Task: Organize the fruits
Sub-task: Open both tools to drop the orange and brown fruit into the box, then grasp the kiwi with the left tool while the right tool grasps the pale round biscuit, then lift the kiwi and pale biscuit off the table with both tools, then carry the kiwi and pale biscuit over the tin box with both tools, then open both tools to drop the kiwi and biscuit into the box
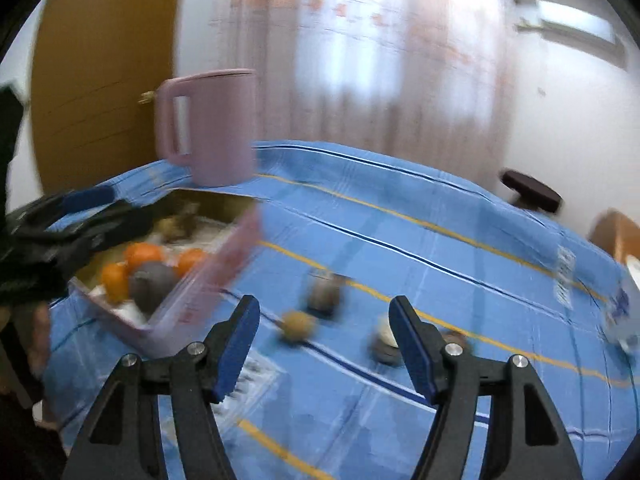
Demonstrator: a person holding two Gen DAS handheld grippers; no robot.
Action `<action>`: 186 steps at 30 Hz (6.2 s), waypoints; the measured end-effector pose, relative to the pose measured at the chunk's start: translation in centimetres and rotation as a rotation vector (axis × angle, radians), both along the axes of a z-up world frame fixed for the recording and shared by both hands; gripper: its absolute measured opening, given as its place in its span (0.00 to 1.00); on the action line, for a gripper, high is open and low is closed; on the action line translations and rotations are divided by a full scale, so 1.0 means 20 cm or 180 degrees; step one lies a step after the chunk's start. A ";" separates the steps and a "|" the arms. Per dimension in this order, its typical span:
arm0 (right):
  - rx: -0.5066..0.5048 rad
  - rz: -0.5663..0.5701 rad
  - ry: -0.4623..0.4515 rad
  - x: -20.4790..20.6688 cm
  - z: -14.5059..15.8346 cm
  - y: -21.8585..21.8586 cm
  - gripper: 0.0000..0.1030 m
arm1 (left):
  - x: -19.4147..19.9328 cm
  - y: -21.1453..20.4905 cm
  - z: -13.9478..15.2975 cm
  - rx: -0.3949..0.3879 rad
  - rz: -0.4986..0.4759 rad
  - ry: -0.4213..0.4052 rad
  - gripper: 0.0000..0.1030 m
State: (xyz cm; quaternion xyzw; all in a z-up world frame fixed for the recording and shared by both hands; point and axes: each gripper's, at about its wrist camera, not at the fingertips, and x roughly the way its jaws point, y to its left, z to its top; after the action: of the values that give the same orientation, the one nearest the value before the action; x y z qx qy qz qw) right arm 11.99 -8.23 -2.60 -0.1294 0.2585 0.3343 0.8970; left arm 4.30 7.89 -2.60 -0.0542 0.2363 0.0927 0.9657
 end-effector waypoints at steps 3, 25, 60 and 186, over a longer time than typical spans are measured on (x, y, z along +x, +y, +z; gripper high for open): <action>-0.0048 -0.0235 0.0097 0.10 -0.03 -0.07 0.67 | 0.06 -0.10 -0.02 0.0048 -0.0148 0.0082 0.94; -0.0047 -0.0393 0.0386 0.23 -0.09 -0.11 0.35 | 0.25 -0.33 -0.12 0.0178 -0.0420 0.0388 0.77; 0.0467 -0.0455 0.0088 0.13 0.00 -0.33 0.35 | 0.39 -0.43 -0.18 0.0082 -0.0633 0.0635 0.27; 0.0167 0.0987 0.0268 -0.10 -0.01 0.67 0.61 | -0.06 0.44 -0.11 -0.0112 0.0675 0.0229 0.68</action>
State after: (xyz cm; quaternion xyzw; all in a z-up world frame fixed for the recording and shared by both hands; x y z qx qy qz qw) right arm 9.97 5.14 -2.85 -0.1302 0.2639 0.4806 0.8261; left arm 3.13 16.63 -4.89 -0.0925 0.2653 0.1921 0.9403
